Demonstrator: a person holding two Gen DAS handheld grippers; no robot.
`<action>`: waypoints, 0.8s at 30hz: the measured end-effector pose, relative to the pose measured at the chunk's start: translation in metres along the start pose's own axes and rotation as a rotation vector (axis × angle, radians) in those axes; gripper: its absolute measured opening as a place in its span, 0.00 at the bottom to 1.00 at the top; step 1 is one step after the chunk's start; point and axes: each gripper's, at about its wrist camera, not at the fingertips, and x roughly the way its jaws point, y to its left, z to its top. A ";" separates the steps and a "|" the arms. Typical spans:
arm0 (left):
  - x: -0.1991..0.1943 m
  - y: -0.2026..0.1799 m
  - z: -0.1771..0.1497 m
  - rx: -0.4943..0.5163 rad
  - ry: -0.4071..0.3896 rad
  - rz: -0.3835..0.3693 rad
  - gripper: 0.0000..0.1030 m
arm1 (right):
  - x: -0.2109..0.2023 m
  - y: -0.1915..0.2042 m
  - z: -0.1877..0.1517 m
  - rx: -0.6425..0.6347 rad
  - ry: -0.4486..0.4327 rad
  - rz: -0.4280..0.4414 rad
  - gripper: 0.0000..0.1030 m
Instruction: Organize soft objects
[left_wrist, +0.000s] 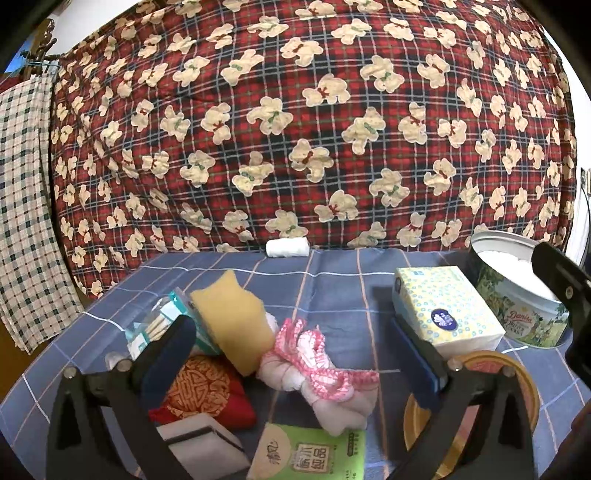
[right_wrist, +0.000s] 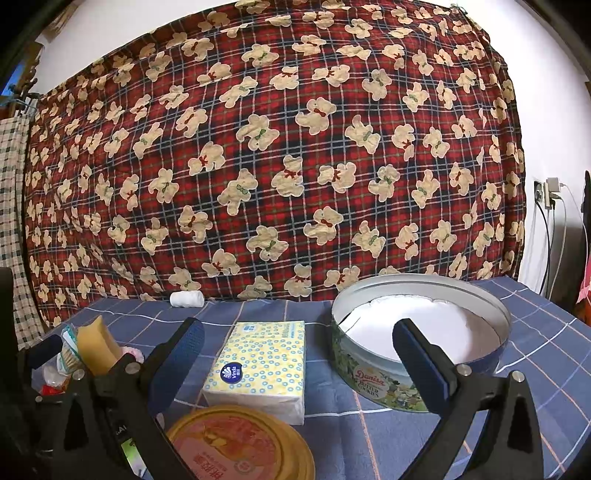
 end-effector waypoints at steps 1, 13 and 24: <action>-0.001 0.001 -0.001 -0.001 0.001 0.002 1.00 | 0.000 -0.001 0.000 -0.001 0.000 0.004 1.00; -0.040 0.038 -0.015 0.018 0.027 0.039 1.00 | -0.007 0.014 -0.001 -0.033 -0.011 0.147 1.00; -0.051 0.123 -0.047 -0.023 0.159 0.108 1.00 | -0.007 0.101 -0.033 -0.312 0.226 0.562 0.80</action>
